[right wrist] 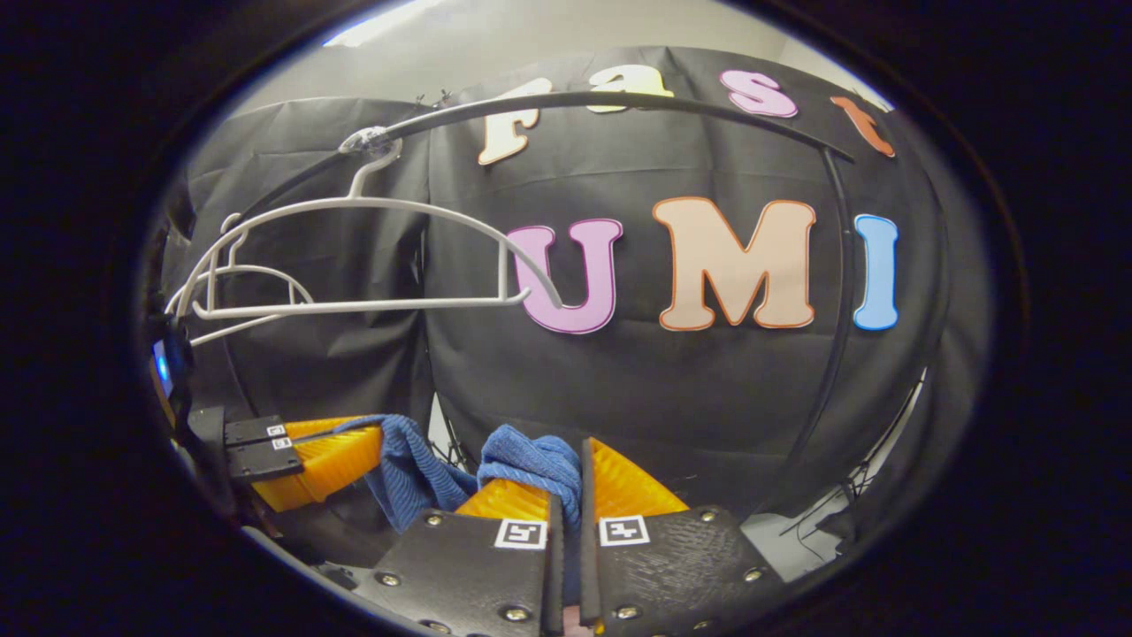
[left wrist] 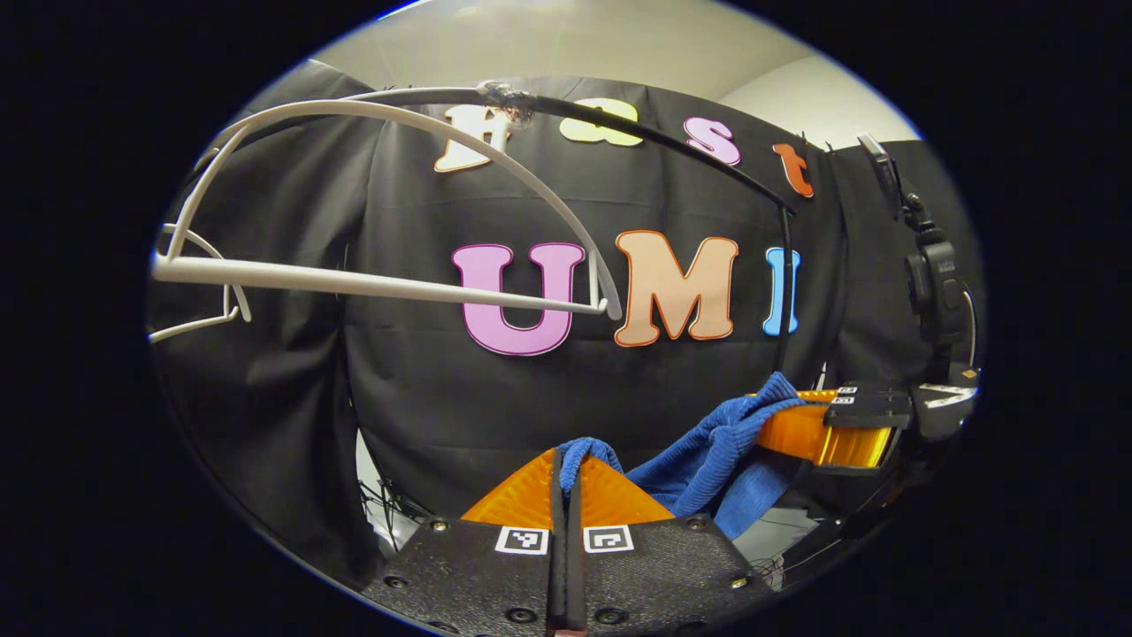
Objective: Grasp the clothes on the hanger with both hands and then place them into the laundry hamper below.
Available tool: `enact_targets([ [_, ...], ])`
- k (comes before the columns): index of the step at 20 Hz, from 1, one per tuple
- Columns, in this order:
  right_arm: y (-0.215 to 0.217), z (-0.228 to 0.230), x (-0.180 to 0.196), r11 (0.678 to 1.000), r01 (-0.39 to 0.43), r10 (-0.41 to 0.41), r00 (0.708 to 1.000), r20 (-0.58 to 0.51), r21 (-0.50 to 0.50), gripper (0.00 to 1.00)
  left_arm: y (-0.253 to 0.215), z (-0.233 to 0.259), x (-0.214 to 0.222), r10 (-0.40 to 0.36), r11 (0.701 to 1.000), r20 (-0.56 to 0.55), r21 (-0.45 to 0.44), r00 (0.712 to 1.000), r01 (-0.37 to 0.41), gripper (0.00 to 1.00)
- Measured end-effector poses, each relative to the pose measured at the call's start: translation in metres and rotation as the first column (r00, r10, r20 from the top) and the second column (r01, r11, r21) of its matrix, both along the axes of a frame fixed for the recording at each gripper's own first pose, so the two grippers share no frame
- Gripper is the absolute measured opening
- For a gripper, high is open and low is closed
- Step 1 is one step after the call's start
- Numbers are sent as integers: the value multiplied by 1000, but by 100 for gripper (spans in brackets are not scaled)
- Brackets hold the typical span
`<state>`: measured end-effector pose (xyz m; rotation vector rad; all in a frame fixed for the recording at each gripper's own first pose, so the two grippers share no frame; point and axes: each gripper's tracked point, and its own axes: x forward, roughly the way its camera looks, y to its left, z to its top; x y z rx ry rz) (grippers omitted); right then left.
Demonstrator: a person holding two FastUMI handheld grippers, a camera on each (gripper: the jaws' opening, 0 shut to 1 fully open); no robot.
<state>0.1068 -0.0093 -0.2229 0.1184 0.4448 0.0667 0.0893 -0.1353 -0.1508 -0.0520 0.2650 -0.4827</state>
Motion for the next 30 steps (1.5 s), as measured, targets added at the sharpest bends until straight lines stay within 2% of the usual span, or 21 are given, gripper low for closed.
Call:
enact_targets([
  [5, -6, -62, -20, 1000, 22, -23, 992, -123, -10, 7, -37, -36, -10, -123, 990, -111, -81, 986, 114, 0],
  [6, -9, -79, -25, 999, 29, -30, 988, -154, -14, 2, -42, -47, -9, -137, 988, -141, -91, 981, 125, 0],
  [7, -11, -96, -31, 999, 34, -37, 982, -186, -18, 7, -47, -57, -11, -153, 985, -179, -102, 972, 137, 1],
  [10, -19, -137, -54, 999, 45, -52, 960, -276, -30, 8, -56, -102, -13, -152, 987, -284, -88, 947, 132, 1],
  [14, -20, -195, -81, 998, 62, -68, 913, -402, -27, 8, -58, -165, -27, -133, 987, -429, 23, 894, 158, 3],
  [16, -17, -222, -97, 997, 68, -71, 880, -470, -23, 7, -52, -193, -40, -130, 980, -486, 68, 864, 186, 1],
  [17, -15, -234, -105, 997, 73, -73, 863, -500, -21, 3, -48, -206, -49, -129, 975, -527, 85, 840, 204, 3],
  [18, -15, -241, -112, 997, 79, -75, 848, -524, -14, 11, -46, -217, -60, -132, 970, -564, 96, 816, 223, 5],
  [19, -13, -249, -118, 996, 84, -71, 834, -547, -1, 13, -44, -224, -66, -123, 967, -583, 112, 803, 229, 8],
  [20, -9, -252, -120, 996, 92, -67, 829, -555, 17, 7, -45, -229, -67, -126, 966, -592, 109, 796, 234, 18],
  [21, -9, -252, -120, 995, 96, -64, 825, -562, 27, 28, -46, -231, -69, -125, 965, -597, 114, 792, 238, 21],
  [22, -10, -251, -119, 995, 97, -69, 824, -563, 21, 38, -44, -231, -72, -126, 963, -602, 118, 789, 243, 37],
  [23, -11, -249, -118, 995, 94, -69, 825, -560, 15, 32, -43, -233, -73, -126, 961, -604, 122, 787, 247, 53],
  [24, -11, -248, -117, 996, 90, -67, 827, -558, 14, 33, -43, -235, -75, -125, 960, -608, 127, 784, 251, 69],
  [25, -9, -247, -117, 996, 85, -65, 829, -556, 11, 33, -41, -238, -77, -117, 957, -614, 139, 781, 253, 65],
  [26, -9, -244, -115, 997, 81, -62, 832, -552, 10, 33, -35, -243, -84, -104, 955, -627, 155, 772, 254, 70],
  [27, -8, -240, -114, 997, 77, -59, 838, -543, 10, 33, -32, -243, -86, -97, 955, -629, 160, 771, 251, 65],
  [29, -9, -227, -111, 997, 72, -58, 856, -513, 7, 33, -35, -241, -82, -90, 960, -622, 155, 778, 234, 69],
  [30, -9, -213, -107, 997, 71, -58, 873, -485, 8, 33, -33, -235, -80, -80, 963, -611, 158, 788, 220, 75],
])
